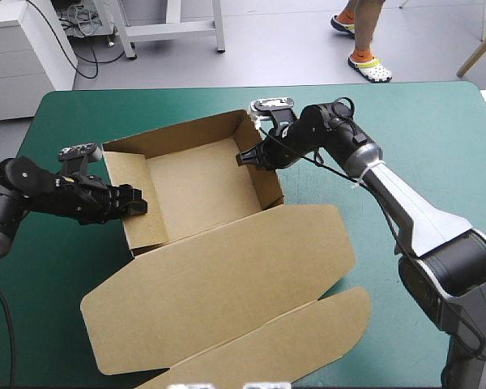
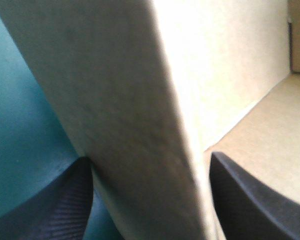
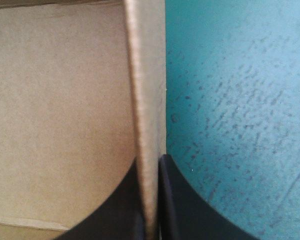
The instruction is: Fold the box
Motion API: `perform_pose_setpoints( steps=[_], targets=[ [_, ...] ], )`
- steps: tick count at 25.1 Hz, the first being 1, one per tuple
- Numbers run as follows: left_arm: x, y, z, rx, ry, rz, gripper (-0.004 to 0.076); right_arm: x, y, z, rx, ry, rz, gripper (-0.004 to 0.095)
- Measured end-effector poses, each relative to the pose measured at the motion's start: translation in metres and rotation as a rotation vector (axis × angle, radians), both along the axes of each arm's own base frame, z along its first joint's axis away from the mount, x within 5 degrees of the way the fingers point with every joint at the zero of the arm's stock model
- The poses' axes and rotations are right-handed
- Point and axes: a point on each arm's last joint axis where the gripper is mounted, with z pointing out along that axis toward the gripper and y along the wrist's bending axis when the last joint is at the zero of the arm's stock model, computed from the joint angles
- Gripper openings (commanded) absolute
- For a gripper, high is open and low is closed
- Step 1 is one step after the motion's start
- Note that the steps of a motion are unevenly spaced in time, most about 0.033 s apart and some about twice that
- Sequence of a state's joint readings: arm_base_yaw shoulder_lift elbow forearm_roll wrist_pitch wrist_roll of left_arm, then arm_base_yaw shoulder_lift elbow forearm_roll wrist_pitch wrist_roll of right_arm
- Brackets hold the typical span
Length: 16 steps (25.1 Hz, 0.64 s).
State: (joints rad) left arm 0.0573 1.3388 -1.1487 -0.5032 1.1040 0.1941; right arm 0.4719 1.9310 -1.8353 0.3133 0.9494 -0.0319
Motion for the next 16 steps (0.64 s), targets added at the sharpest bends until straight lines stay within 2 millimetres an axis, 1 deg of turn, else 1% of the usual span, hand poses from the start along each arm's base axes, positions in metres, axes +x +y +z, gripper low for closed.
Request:
perform_pose_setpoints(
  steps=[2,3,4,9,11,14,16],
  targets=[
    [0.001,-0.005,-0.001,0.028,0.003,0.036,0.0412,0.0,0.0,0.0,-0.001,0.001,-0.005,-0.0017],
    [0.002,-0.007,-0.002,0.04,0.004,0.059,0.0364,0.0,0.0,0.0,-0.003,0.002,-0.008,-0.0017],
    [0.003,-0.01,-0.002,0.061,0.013,0.105,0.0344,-0.002,0.003,-0.001,-0.012,0.002,-0.013,-0.0017],
    [0.002,-0.011,-0.005,0.121,0.034,0.167,0.0244,-0.01,0.014,-0.002,-0.054,-0.004,-0.003,-0.0018],
    [0.002,-0.01,-0.006,0.14,0.043,0.179,0.023,-0.013,0.019,-0.003,-0.067,-0.007,-0.001,-0.0018],
    [0.0,-0.009,-0.007,0.161,0.065,0.187,0.023,-0.017,0.025,-0.003,-0.091,-0.011,0.003,-0.0018],
    [-0.002,-0.008,-0.008,0.174,0.084,0.186,0.021,-0.019,0.026,-0.004,-0.1,0.002,0.006,-0.0018]
  ],
)
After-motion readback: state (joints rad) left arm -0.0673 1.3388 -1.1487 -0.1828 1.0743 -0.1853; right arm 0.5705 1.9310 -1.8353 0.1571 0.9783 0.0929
